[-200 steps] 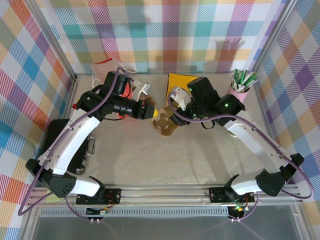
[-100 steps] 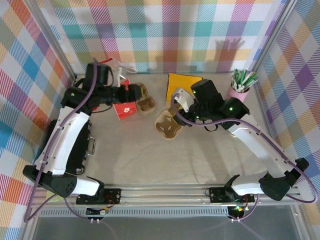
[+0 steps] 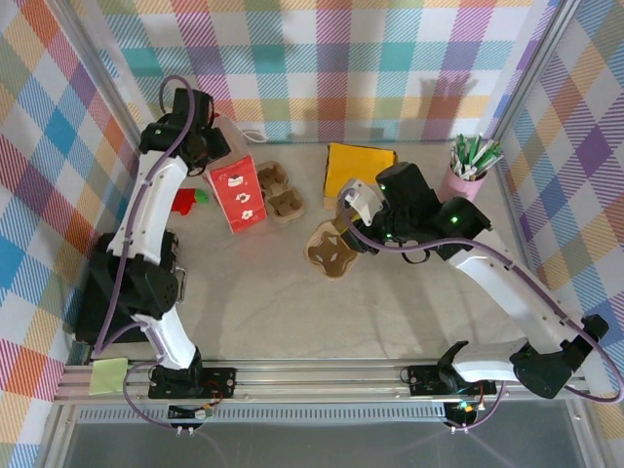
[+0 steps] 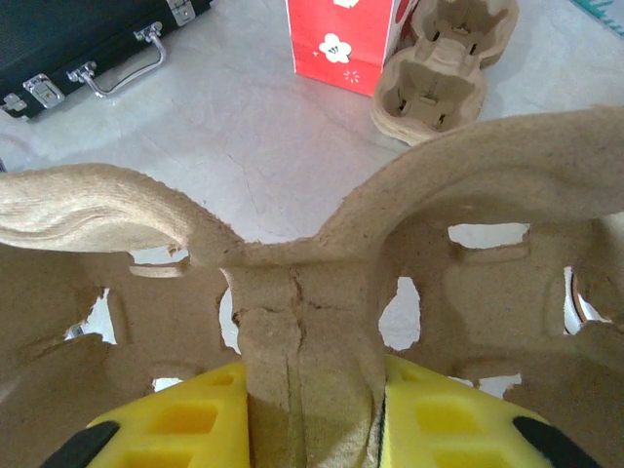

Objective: Pack the takeout coffee

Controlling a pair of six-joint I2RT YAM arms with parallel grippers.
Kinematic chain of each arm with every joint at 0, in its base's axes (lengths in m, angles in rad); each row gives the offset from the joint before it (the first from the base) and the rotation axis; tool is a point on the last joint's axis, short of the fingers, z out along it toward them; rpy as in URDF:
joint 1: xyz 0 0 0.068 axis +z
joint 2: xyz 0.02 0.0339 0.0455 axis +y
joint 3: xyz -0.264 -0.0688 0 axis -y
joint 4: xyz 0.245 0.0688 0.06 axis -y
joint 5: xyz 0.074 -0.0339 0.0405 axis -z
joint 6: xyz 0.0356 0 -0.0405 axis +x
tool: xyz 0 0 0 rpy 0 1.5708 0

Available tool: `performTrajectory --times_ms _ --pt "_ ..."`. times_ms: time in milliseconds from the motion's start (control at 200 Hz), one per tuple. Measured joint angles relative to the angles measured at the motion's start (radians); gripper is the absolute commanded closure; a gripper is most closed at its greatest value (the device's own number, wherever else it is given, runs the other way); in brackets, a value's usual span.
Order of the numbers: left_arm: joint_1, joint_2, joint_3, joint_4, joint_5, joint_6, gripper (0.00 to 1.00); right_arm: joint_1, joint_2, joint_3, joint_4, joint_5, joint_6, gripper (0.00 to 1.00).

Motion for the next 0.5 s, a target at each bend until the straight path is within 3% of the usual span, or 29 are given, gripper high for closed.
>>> performTrajectory --times_ms 220,500 --pt "0.006 0.088 0.067 -0.053 -0.110 0.008 0.37 0.000 -0.010 -0.006 -0.005 0.000 0.004 0.70" --pt "0.016 0.093 0.069 -0.071 -0.146 0.043 0.78 0.000 -0.010 -0.006 -0.009 -0.001 0.005 0.70"
